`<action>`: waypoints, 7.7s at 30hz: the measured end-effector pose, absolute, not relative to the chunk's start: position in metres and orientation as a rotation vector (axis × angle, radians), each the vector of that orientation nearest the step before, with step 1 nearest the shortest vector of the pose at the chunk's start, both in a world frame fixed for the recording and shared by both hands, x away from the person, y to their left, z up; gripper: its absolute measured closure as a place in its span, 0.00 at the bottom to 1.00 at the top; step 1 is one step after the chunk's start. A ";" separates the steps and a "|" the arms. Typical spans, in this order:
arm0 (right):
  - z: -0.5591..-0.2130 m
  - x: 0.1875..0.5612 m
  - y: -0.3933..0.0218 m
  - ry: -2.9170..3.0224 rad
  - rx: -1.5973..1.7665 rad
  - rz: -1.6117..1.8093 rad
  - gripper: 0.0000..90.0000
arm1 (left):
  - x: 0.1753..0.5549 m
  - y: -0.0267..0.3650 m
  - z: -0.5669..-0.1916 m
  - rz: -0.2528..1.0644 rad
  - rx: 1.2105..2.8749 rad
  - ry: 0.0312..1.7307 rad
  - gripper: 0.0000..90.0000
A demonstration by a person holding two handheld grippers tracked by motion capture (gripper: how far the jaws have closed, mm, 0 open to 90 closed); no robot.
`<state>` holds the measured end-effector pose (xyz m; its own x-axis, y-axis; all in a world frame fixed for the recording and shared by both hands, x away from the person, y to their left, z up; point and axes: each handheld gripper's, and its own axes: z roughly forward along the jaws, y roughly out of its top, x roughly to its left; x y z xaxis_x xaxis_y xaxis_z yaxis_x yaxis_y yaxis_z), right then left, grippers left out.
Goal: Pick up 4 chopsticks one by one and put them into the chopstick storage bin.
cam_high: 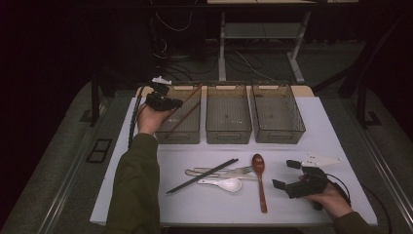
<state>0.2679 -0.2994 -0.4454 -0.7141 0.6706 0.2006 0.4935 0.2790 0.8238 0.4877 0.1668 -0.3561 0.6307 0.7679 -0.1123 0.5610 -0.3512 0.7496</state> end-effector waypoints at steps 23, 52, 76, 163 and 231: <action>-0.445 0.268 -0.300 2.358 1.082 1.415 0.01 | 0.496 0.167 -0.368 0.375 2.049 1.133 0.72; -0.445 0.268 -0.300 2.357 1.082 1.410 0.01 | 0.458 0.161 -0.351 0.345 2.083 0.953 0.38; -0.444 0.267 -0.300 2.355 1.086 1.406 0.01 | 0.395 0.165 -0.363 0.312 2.077 0.872 0.26; -0.445 0.267 -0.299 2.357 1.069 1.397 0.01 | 0.293 0.116 -0.439 0.159 2.182 0.690 0.87; -0.445 0.267 -0.299 2.361 1.064 1.403 0.01 | 0.301 0.110 -0.443 0.179 2.226 0.691 0.94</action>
